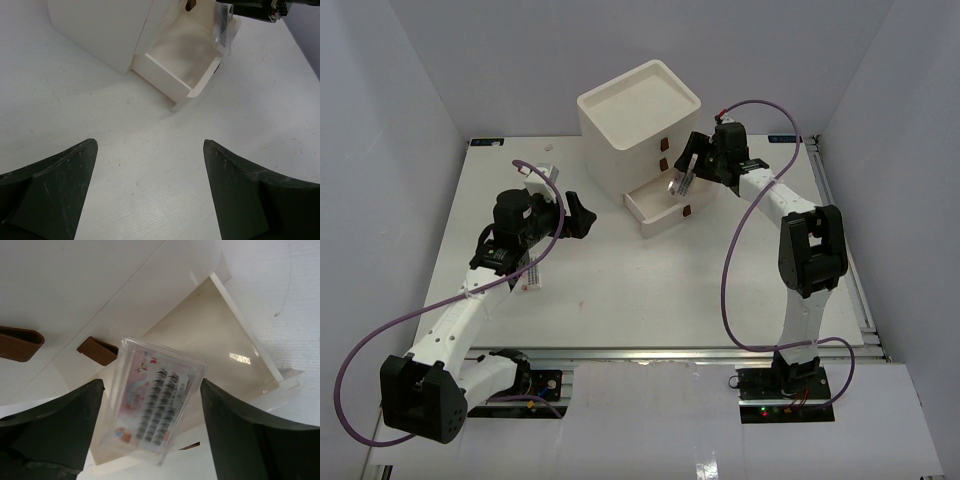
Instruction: Organize the makeup
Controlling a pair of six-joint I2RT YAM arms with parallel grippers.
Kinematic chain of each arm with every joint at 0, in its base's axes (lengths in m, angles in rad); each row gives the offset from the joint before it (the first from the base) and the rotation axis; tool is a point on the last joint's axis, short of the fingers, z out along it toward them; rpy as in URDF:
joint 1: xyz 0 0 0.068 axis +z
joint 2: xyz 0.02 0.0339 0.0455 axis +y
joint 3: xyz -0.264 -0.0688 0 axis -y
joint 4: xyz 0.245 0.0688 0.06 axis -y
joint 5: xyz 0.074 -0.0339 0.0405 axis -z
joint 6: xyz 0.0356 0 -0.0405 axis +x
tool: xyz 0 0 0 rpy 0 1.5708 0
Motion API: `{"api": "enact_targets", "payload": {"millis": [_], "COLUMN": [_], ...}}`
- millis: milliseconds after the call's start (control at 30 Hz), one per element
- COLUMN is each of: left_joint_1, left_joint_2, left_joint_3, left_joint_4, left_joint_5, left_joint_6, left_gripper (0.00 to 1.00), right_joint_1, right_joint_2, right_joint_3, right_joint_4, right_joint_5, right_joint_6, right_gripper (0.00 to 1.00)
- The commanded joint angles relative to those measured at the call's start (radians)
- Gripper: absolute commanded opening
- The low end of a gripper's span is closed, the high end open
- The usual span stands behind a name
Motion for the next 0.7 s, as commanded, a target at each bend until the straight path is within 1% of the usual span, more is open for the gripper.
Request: {"api": "enact_targets", "payload": {"millis": [0, 100, 200, 267, 333, 367, 467, 533, 567, 667], "left_joint_1": [0.006, 0.007, 0.006, 0.007, 0.007, 0.007, 0.015, 0.033, 0.041, 0.052], "left_joint_2": [-0.011, -0.010, -0.007, -0.004, 0.012, 0.025, 0.088, 0.136, 0.161, 0.219], "left_joint_3": [-0.011, -0.012, -0.012, -0.012, -0.012, -0.008, 0.013, 0.028, 0.037, 0.077], "left_joint_4": [0.013, 0.013, 0.013, 0.010, 0.001, -0.011, -0.074, -0.112, -0.138, -0.263], "left_joint_5": [-0.013, -0.016, -0.015, -0.020, -0.057, -0.077, -0.121, -0.131, -0.157, -0.329], "left_joint_6": [0.007, 0.010, 0.010, 0.010, 0.002, -0.005, -0.036, -0.083, -0.113, -0.244], "left_gripper": [0.98, 0.98, 0.98, 0.98, 0.98, 0.98, 0.98, 0.98, 0.97, 0.93], "right_joint_1": [-0.014, -0.026, -0.035, -0.038, -0.039, -0.039, -0.053, -0.063, -0.063, -0.065], "right_joint_2": [-0.015, -0.049, -0.096, -0.154, -0.210, -0.236, -0.350, -0.437, -0.469, -0.561], "right_joint_3": [0.021, -0.030, -0.075, -0.107, -0.143, -0.162, -0.260, -0.337, -0.372, -0.435], "right_joint_4": [0.013, 0.030, 0.047, 0.057, 0.062, 0.062, 0.046, -0.012, -0.048, -0.144], "right_joint_5": [0.011, -0.007, -0.012, -0.030, -0.080, -0.162, -0.550, -0.718, -0.778, -0.813], "right_joint_6": [0.038, 0.033, -0.002, -0.060, -0.192, -0.274, -0.572, -0.726, -0.780, -0.908], "right_gripper": [0.90, 0.94, 0.90, 0.90, 0.90, 0.90, 0.90, 0.90, 0.90, 0.90]}}
